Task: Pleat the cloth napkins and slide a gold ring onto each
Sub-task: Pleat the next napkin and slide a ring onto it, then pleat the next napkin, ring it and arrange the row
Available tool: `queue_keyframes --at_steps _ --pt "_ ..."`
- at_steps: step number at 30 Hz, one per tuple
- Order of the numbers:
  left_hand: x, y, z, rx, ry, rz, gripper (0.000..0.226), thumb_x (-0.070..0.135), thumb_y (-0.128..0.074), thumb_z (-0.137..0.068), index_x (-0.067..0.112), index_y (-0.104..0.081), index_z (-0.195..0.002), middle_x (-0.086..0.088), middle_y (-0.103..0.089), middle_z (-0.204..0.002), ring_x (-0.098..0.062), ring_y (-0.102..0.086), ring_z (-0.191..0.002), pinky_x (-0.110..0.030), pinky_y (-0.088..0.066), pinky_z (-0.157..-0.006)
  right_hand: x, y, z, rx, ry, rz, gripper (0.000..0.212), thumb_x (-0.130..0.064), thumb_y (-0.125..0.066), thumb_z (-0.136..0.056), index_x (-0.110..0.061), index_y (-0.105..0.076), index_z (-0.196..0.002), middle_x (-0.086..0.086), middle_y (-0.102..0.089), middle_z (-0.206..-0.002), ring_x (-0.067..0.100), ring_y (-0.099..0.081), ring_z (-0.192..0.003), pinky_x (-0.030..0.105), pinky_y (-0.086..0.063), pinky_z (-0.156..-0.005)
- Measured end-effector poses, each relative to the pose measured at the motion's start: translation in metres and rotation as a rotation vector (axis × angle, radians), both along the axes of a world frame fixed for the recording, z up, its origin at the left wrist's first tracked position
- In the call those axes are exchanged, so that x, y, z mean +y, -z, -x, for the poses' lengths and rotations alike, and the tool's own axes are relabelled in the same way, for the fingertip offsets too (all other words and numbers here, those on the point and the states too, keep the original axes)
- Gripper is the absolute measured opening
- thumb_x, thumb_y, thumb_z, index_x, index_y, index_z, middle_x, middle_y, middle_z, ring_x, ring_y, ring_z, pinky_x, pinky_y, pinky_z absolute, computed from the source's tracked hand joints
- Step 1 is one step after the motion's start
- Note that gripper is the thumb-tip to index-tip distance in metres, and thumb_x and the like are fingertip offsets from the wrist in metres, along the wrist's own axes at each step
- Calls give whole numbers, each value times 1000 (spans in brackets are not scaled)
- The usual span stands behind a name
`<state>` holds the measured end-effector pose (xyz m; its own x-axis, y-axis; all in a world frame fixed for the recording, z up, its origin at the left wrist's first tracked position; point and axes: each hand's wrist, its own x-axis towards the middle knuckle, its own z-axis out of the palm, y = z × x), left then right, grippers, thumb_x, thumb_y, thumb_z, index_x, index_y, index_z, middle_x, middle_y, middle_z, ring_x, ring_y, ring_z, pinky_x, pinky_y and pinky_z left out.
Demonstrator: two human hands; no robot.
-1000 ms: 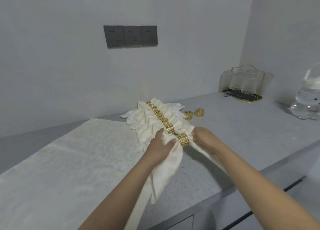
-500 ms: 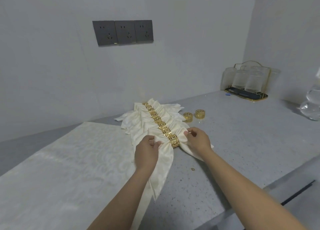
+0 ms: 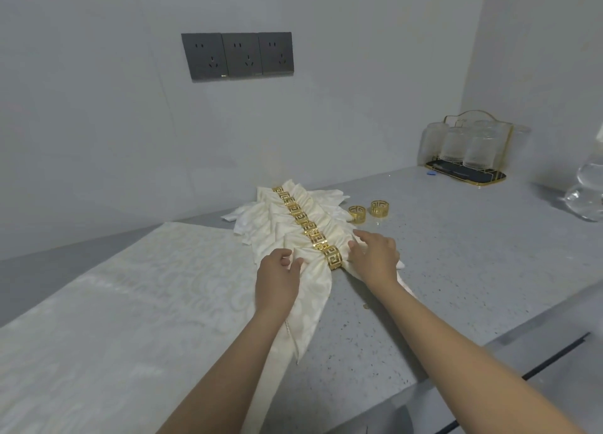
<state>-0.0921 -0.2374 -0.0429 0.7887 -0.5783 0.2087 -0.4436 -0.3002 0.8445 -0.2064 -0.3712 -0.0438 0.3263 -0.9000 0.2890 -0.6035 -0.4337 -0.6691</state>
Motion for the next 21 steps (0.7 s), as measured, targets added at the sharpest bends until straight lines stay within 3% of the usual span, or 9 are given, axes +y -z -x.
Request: queue_keyframes --at_steps 6,11,16,21 --pt "42 -11 -1 -76 51 -49 25 32 -61 -90 21 -63 -112 3 -61 -106 -8 -58 -90 -22 -40 -75 54 -10 0 -123 -252 125 28 -26 -53 -94 -23 -63 -120 1 -62 -121 23 -39 -120 32 -27 -96" --pt "99 -16 -9 -93 41 -130 20 31 -62 -89 23 -64 -108 2 -62 -104 -11 -58 -91 -24 -42 -78 109 -9 -12 -193 -432 179 22 -26 -59 -92 -25 -68 -112 -3 -65 -113 20 -46 -115 18 -22 -91" --pt "156 -18 -16 -103 2 -185 19 31 -61 -89 25 -64 -107 5 -61 -105 -9 -58 -93 -25 -44 -82 159 -1 -26 -185 -534 171 22 -25 -60 -92 -24 -69 -111 -3 -67 -109 18 -47 -110 23 -30 -93" --pt "208 -8 -28 -135 38 -425 27 40 -64 -85 29 -64 -110 8 -61 -116 -11 -55 -111 -31 -44 -96 196 10 -31 -62 -682 139 23 -32 -57 -93 -27 -68 -113 -10 -66 -111 11 -46 -111 24 -31 -98"
